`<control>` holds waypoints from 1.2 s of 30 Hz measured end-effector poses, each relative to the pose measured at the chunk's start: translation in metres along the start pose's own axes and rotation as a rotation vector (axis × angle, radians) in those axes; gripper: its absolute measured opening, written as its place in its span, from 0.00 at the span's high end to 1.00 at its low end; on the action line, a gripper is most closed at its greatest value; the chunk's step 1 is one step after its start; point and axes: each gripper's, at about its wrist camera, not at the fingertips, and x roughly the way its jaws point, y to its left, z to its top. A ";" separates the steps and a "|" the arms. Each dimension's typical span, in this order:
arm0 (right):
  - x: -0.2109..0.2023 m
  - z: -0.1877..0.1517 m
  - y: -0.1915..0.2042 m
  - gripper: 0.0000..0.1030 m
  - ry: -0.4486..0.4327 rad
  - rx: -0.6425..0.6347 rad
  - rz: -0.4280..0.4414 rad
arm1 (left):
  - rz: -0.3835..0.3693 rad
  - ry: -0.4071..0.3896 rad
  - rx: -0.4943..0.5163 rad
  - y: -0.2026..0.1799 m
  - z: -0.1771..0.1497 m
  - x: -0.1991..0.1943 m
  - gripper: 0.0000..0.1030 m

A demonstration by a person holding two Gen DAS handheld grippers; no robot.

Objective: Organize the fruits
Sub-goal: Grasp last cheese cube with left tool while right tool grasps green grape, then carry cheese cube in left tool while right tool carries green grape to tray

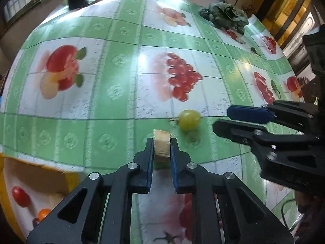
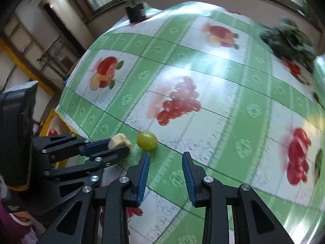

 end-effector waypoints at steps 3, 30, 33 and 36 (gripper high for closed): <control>0.011 0.005 0.008 0.69 0.007 -0.061 0.018 | 0.015 -0.003 -0.038 0.011 -0.004 -0.010 0.86; -0.023 -0.019 0.066 0.75 -0.045 -0.078 0.015 | 0.192 -0.066 -0.226 0.044 -0.060 -0.086 0.86; -0.027 -0.022 0.086 0.75 -0.049 -0.099 0.028 | 0.217 -0.074 -0.252 0.051 -0.071 -0.096 0.86; -0.029 -0.024 0.108 0.75 -0.045 -0.133 0.049 | 0.251 -0.078 -0.275 0.059 -0.084 -0.105 0.86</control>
